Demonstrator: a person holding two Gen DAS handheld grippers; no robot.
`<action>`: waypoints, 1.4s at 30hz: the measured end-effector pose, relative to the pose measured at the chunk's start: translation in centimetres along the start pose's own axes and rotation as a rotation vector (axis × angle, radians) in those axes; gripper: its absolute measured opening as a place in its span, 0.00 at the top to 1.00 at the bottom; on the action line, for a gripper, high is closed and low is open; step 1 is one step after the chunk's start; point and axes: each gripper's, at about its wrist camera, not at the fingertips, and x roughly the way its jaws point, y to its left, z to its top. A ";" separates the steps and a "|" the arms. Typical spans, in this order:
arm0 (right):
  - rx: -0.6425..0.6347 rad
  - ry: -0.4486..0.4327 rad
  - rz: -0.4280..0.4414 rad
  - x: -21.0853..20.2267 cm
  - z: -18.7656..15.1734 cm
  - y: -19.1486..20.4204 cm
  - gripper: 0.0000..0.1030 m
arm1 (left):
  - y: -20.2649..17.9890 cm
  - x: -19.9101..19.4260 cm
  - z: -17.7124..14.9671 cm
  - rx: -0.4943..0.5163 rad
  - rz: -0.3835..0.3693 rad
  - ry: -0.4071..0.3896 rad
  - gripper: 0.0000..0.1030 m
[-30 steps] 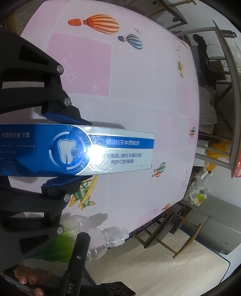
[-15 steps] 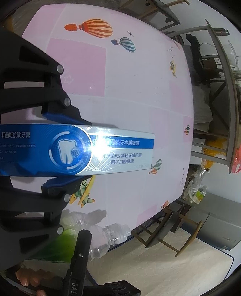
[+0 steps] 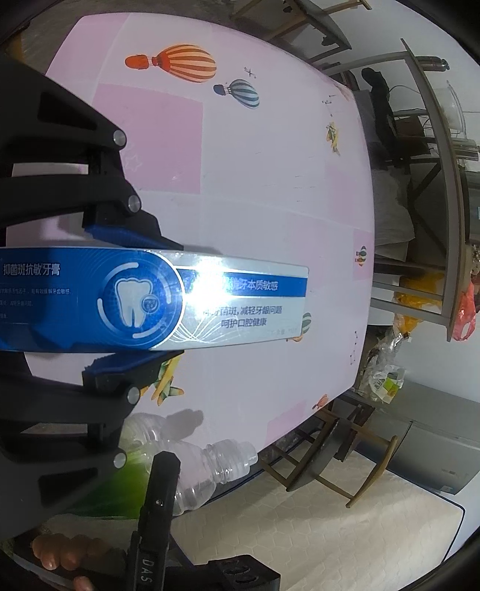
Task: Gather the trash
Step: 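Lift the toothpaste box with the left tool while the right tool lifts the bottle, then carry the box and bottle with both tools over the blue wastebasket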
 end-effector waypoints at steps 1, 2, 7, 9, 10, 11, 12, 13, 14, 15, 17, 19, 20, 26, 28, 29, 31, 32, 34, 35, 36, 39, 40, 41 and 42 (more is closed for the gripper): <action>-0.002 -0.002 0.005 -0.1 0.0 0.0 0.35 | -0.1 -0.1 0.0 0.001 -0.001 -0.003 0.55; -0.003 -0.005 0.009 -0.3 0.0 0.0 0.35 | -0.1 -0.3 0.1 0.001 -0.003 -0.007 0.55; -0.008 -0.024 0.043 -1.5 -0.2 -0.1 0.35 | -0.5 -1.4 0.2 0.000 -0.020 -0.029 0.55; -0.005 -0.032 0.058 -2.0 -0.3 -0.2 0.35 | -0.8 -2.1 0.4 0.002 -0.030 -0.041 0.55; -0.004 -0.038 0.067 -2.4 -0.4 -0.3 0.35 | -0.8 -2.3 0.5 0.003 -0.036 -0.046 0.55; -0.003 -0.044 0.072 -2.7 -0.5 -0.3 0.35 | -1.0 -2.6 0.7 0.004 -0.042 -0.050 0.55; -0.001 -0.052 0.077 -3.1 -0.6 -0.4 0.35 | -1.2 -2.8 0.8 0.004 -0.049 -0.054 0.55; 0.003 -0.063 0.085 -3.6 -0.7 -0.7 0.35 | -1.5 -3.1 1.0 0.007 -0.061 -0.058 0.55; 0.009 -0.074 0.093 -4.2 -0.8 -1.0 0.35 | -1.7 -3.3 1.2 0.008 -0.068 -0.061 0.55; 0.018 -0.088 0.098 -4.9 -0.8 -1.4 0.35 | -2.0 -3.5 1.4 0.011 -0.077 -0.064 0.55; 0.033 -0.120 0.100 -6.5 -0.9 -2.1 0.35 | -3.0 -4.1 2.0 0.025 -0.114 -0.075 0.55; 0.062 -0.185 0.085 -9.2 -1.2 -3.5 0.35 | -4.1 -4.6 2.8 0.040 -0.166 -0.089 0.55; 0.075 -0.215 0.074 -10.5 -1.3 -4.2 0.35 | -4.6 -4.8 3.2 0.046 -0.186 -0.095 0.55; 0.232 -0.461 -0.084 -21.1 -4.2 -11.8 0.35 | -11.6 -4.7 6.7 0.142 -0.358 -0.109 0.55; 0.305 -0.537 -0.170 -24.5 -6.1 -15.1 0.35 | -14.4 -4.1 7.5 0.169 -0.416 -0.091 0.55; 0.331 -0.556 -0.199 -25.3 -6.8 -16.2 0.35 | -16.0 -3.7 7.8 0.188 -0.436 -0.081 0.55; 0.400 -0.588 -0.261 -26.9 -8.6 -19.0 0.35 | -19.8 -2.3 8.2 0.229 -0.479 -0.043 0.55; 0.439 -0.598 -0.283 -27.4 -9.6 -20.6 0.35 | -21.4 -1.6 8.4 0.238 -0.494 -0.021 0.55; 0.513 -0.602 -0.300 -27.4 -11.1 -23.5 0.35 | -24.8 0.4 8.3 0.253 -0.543 0.047 0.55; 0.546 -0.597 -0.301 -27.2 -11.8 -24.7 0.35 | -26.5 1.5 8.1 0.261 -0.553 0.083 0.55; 0.594 -0.584 -0.296 -26.6 -12.6 -26.7 0.35 | -28.3 2.9 7.9 0.273 -0.561 0.125 0.55; 0.688 -0.544 -0.276 -24.3 -13.9 -30.5 0.35 | -32.8 6.9 6.8 0.298 -0.563 0.231 0.55; 0.712 -0.538 -0.276 -23.5 -13.7 -31.5 0.35 | -33.8 8.1 6.6 0.299 -0.568 0.256 0.55; 0.735 -0.538 -0.280 -22.9 -13.9 -32.5 0.35 | -35.0 9.3 6.3 0.301 -0.570 0.277 0.55; 0.768 -0.535 -0.291 -22.2 -14.1 -34.0 0.35 | -36.2 10.4 6.1 0.304 -0.562 0.297 0.55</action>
